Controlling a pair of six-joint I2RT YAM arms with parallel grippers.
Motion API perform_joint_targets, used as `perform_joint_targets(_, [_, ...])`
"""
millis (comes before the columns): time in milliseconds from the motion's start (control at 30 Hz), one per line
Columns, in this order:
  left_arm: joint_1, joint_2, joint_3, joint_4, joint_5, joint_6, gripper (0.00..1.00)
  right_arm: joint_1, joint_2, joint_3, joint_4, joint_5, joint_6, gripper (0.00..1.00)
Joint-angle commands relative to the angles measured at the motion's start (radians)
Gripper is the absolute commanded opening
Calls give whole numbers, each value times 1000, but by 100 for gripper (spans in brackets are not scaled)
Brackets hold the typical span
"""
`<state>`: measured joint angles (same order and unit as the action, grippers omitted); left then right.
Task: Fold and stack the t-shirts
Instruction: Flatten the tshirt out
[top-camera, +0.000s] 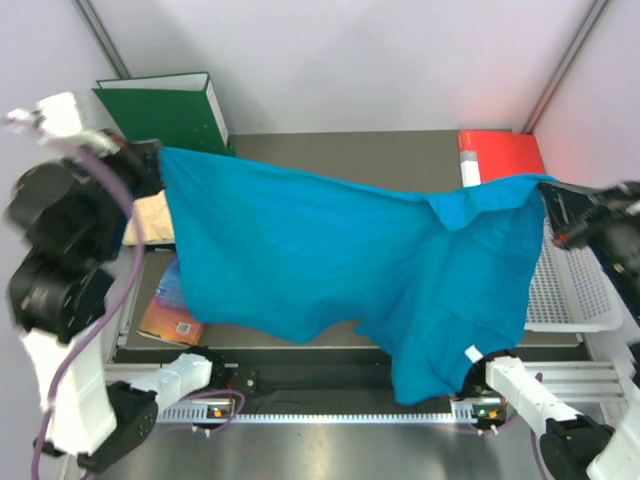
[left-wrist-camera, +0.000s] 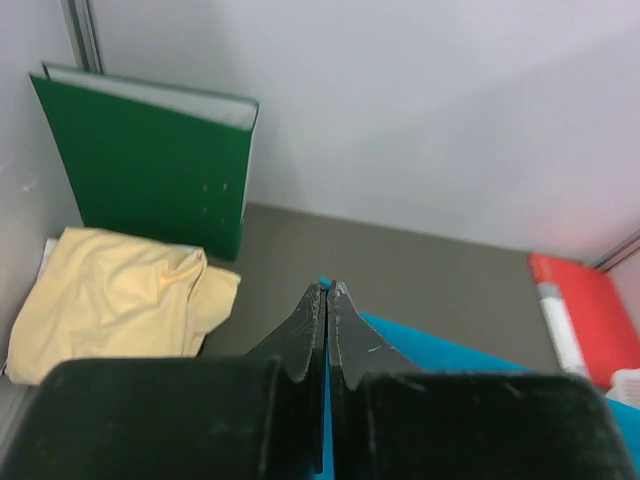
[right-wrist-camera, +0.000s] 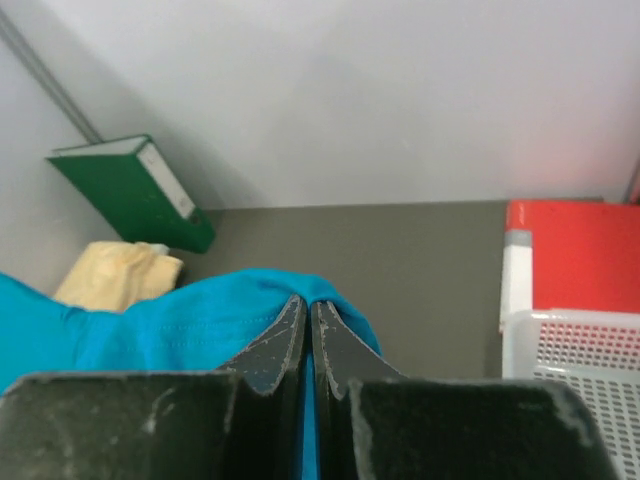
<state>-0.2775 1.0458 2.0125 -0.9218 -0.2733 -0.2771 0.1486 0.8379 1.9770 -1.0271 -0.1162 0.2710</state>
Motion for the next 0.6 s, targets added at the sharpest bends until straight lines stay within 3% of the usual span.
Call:
perform_joint_targets(0, [3, 175, -75, 20, -55, 19, 0, 8, 61, -194, 186, 139, -58, 0])
perform_joint_targets(133, [30, 372, -74, 20, -64, 33, 0, 8, 188, -289, 332, 161, -67, 0])
perform_joint_targets(333, [92, 600, -181, 145, -7, 9, 0, 5, 566, -375, 530, 125, -70, 0])
perform_joint_targets(433, [121, 756, -167, 185, 9, 18, 0, -12, 814, -307, 574, 96, -62, 0])
perform_joint_targets(567, [136, 1002, 38, 170, 16, 38, 0, -23, 1156, -113, 582, 20, -49, 0])
